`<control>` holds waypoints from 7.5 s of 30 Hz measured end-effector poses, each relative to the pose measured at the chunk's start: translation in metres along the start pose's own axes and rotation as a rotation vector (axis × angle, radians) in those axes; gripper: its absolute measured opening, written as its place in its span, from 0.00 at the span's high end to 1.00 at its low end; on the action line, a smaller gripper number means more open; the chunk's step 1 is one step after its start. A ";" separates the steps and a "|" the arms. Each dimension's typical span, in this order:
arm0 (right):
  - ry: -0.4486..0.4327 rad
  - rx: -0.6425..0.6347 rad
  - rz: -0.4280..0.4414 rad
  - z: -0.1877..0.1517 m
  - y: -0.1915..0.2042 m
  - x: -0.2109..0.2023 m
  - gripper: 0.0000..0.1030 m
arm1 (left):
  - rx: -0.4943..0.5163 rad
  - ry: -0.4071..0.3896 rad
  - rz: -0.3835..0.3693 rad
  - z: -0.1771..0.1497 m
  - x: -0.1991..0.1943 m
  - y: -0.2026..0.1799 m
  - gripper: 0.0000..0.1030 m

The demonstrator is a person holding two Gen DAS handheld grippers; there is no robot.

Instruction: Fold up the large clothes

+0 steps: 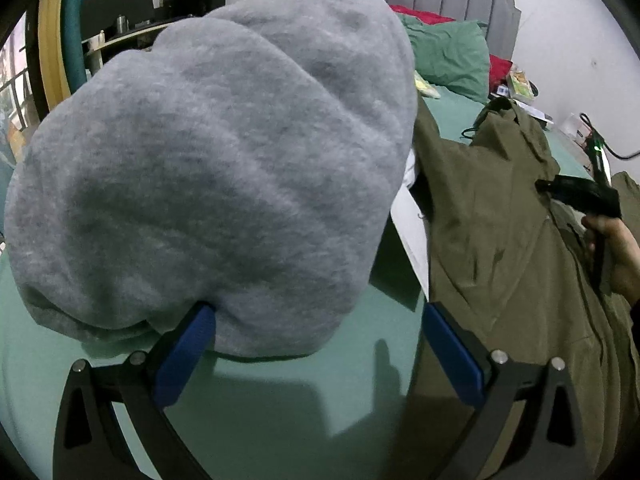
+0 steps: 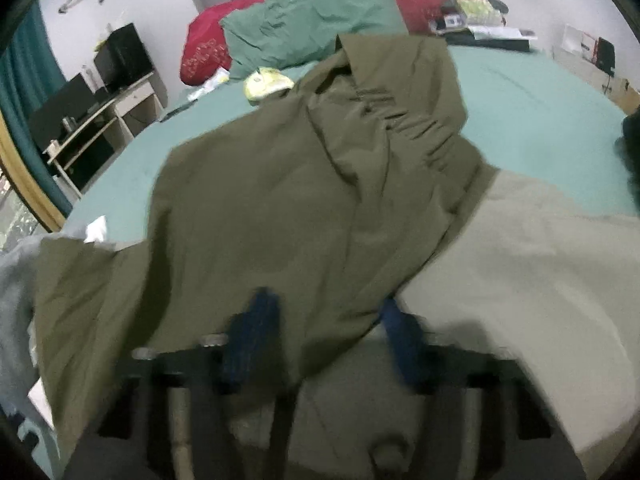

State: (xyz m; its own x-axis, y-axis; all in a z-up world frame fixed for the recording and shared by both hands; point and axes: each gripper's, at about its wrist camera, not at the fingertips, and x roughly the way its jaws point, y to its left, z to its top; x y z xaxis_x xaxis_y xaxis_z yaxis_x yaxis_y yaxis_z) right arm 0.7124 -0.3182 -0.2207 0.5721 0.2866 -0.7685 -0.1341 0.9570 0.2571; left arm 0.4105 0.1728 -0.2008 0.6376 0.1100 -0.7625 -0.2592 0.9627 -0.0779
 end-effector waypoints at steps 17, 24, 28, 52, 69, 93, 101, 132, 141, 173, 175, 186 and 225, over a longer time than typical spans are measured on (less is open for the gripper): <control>0.181 -0.084 -0.196 -0.157 -0.039 -0.201 0.72 | 0.064 -0.037 -0.103 -0.010 -0.050 -0.040 0.00; 0.055 -0.022 -0.190 -0.153 -0.096 -0.251 0.38 | 0.105 -0.031 -0.101 -0.014 -0.043 -0.055 0.00; 0.005 -0.028 -0.100 -0.118 -0.111 -0.240 0.38 | 0.099 -0.045 -0.102 -0.012 -0.036 -0.053 0.00; -0.150 0.127 -0.379 -0.044 -0.259 -0.238 0.09 | 0.131 -0.069 -0.081 -0.014 -0.027 -0.057 0.00; 0.181 -0.515 0.118 -0.112 -0.029 -0.186 0.93 | 0.071 -0.085 -0.134 0.003 -0.044 -0.042 0.00; -0.111 0.034 0.041 -0.013 -0.077 -0.149 0.99 | 0.074 -0.038 -0.155 0.009 -0.035 -0.038 0.00; -0.246 -0.376 0.222 -0.023 0.115 -0.210 0.97 | 0.060 -0.091 -0.160 0.011 -0.055 -0.034 0.00; -0.097 -0.017 -0.110 0.062 -0.061 0.004 0.09 | -0.002 0.072 0.021 -0.003 0.019 -0.006 0.00; -0.098 -0.136 -0.052 0.068 -0.063 0.004 0.98 | 0.130 0.142 0.044 -0.023 0.033 -0.030 0.00; -0.146 -0.048 0.020 0.029 -0.086 -0.145 0.14 | 0.115 0.165 -0.083 -0.019 0.004 -0.051 0.02; -0.141 0.004 0.023 0.048 -0.091 -0.114 0.09 | 0.136 0.144 -0.082 -0.017 0.007 -0.053 0.02; 0.133 0.009 0.223 0.041 -0.031 0.010 0.71 | 0.132 0.161 -0.122 -0.022 0.014 -0.048 0.02; -0.126 -0.932 -0.215 -0.333 0.196 -0.302 0.29 | 0.089 0.121 -0.238 -0.024 -0.060 -0.041 0.02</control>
State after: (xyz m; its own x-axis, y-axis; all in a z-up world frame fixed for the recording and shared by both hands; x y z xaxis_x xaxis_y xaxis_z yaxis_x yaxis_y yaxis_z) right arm 0.2440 -0.2029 -0.1334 0.7347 0.1457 -0.6625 -0.5737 0.6546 -0.4923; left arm 0.3659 0.1207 -0.1674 0.5801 -0.1469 -0.8012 -0.0446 0.9764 -0.2114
